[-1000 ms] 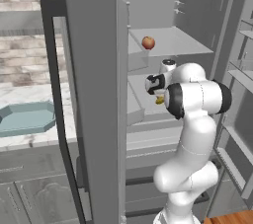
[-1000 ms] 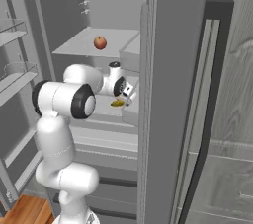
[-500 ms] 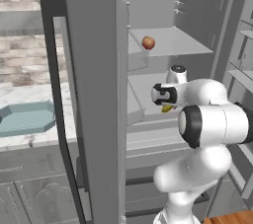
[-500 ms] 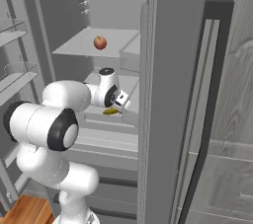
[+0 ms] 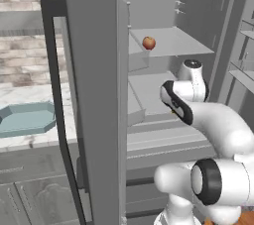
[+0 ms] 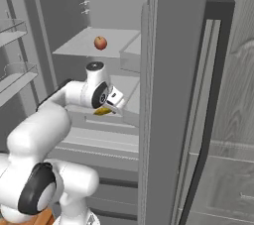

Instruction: Pick the peach and banana from the fridge and place them inside the tupperware on the counter.

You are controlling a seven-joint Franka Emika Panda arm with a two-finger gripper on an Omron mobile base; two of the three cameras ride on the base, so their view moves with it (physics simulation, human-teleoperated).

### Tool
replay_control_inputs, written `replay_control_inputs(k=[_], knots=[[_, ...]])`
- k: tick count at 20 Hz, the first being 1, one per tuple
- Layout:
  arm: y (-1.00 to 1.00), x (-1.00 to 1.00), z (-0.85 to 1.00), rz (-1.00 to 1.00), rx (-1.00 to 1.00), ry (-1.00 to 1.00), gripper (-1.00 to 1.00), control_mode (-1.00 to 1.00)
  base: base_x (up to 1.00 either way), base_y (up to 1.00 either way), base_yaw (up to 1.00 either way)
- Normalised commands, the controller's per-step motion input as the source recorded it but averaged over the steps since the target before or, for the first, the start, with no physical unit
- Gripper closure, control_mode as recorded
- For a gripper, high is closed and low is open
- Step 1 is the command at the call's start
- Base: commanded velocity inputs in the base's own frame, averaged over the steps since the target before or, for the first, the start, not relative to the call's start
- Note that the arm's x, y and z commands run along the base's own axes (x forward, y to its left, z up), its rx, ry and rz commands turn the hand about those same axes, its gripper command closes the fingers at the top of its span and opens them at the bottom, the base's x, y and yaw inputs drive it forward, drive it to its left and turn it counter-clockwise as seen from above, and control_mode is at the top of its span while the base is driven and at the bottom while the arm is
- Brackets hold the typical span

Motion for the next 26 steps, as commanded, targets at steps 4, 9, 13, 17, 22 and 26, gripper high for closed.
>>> replay_control_inputs(k=[4, 9, 13, 17, 22, 26], knots=[[0.08, -0.86, 0.59, 0.0, 0.0, 0.05, 1.0, -1.0, 0.0, 0.0, 0.0], [0.08, -0.82, 0.61, 0.0, 0.0, 0.1, 1.0, -1.0, 0.0, 0.0, 0.0], [0.06, -0.69, 0.7, 0.0, 0.0, 0.13, 1.0, -1.0, 0.0, 0.0, 0.0], [0.07, -0.6, 0.74, 0.01, 0.0, 0.05, 1.0, -1.0, 0.0, 0.0, 0.0], [0.07, -0.6, 0.6, 0.01, 0.0, 0.0, 1.0, -1.0, 0.0, 0.0, 0.0], [0.04, -0.64, 0.44, 0.0, 0.0, 0.0, 1.0, -1.0, 0.0, 0.0, 0.0]])
